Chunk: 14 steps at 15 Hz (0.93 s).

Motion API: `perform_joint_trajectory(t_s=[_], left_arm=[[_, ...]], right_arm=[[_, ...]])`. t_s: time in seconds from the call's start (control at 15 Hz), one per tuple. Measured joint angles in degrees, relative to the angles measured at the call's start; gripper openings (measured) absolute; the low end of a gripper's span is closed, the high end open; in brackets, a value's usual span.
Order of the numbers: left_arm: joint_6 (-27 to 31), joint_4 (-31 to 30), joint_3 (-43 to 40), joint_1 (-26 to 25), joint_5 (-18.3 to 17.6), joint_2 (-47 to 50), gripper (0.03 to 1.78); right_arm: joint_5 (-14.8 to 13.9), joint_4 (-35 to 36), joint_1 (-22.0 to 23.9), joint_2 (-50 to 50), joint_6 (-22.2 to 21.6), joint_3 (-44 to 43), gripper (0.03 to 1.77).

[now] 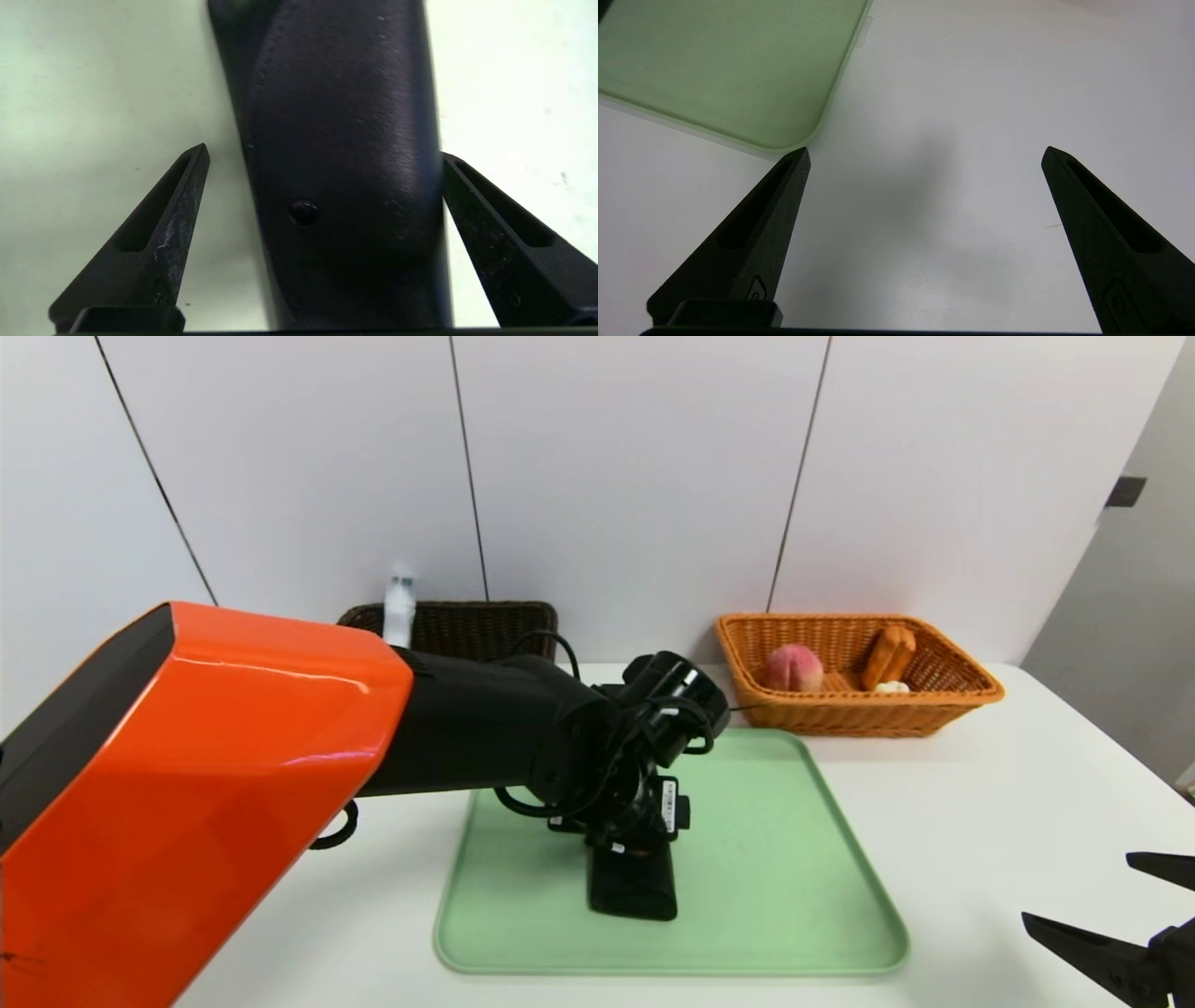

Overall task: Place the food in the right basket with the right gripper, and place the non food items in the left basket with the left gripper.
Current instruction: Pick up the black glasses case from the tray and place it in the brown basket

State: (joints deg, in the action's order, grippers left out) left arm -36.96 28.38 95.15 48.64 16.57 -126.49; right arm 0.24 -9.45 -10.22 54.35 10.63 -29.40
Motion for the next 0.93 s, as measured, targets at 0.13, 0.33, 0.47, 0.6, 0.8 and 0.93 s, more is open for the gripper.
perform_joint_trajectory(t_s=[0.13, 0.33, 0.47, 0.6, 0.8, 0.93], left_arm=[[0.09, 0.20, -0.33, -0.33, 1.45, -0.20, 1.45], [0.02, 0.39, -0.37, -0.46, 1.40, -0.20, 1.07], [-0.02, 0.59, -0.46, -0.38, 1.18, -0.09, 0.89], [-0.02, 0.69, -0.57, -0.40, 0.96, 0.13, 0.79], [0.06, 1.00, -0.77, -0.33, 0.55, 1.55, 0.76], [0.45, 1.55, -0.88, -0.29, 0.43, 3.95, 0.69]], right_arm=[[-0.02, 0.00, -0.11, -0.29, 0.00, 0.24, 1.71], [-0.02, -0.02, -0.15, -0.90, 0.00, 0.46, 1.71], [-0.02, -0.02, -0.15, -1.12, 0.00, 0.52, 1.71], [0.00, -0.06, -0.15, -1.26, 0.00, 0.57, 1.71], [0.09, -0.02, -0.12, -1.46, 0.02, 0.85, 1.71], [0.09, -0.02, -0.11, -1.51, 0.11, 0.91, 1.71]])
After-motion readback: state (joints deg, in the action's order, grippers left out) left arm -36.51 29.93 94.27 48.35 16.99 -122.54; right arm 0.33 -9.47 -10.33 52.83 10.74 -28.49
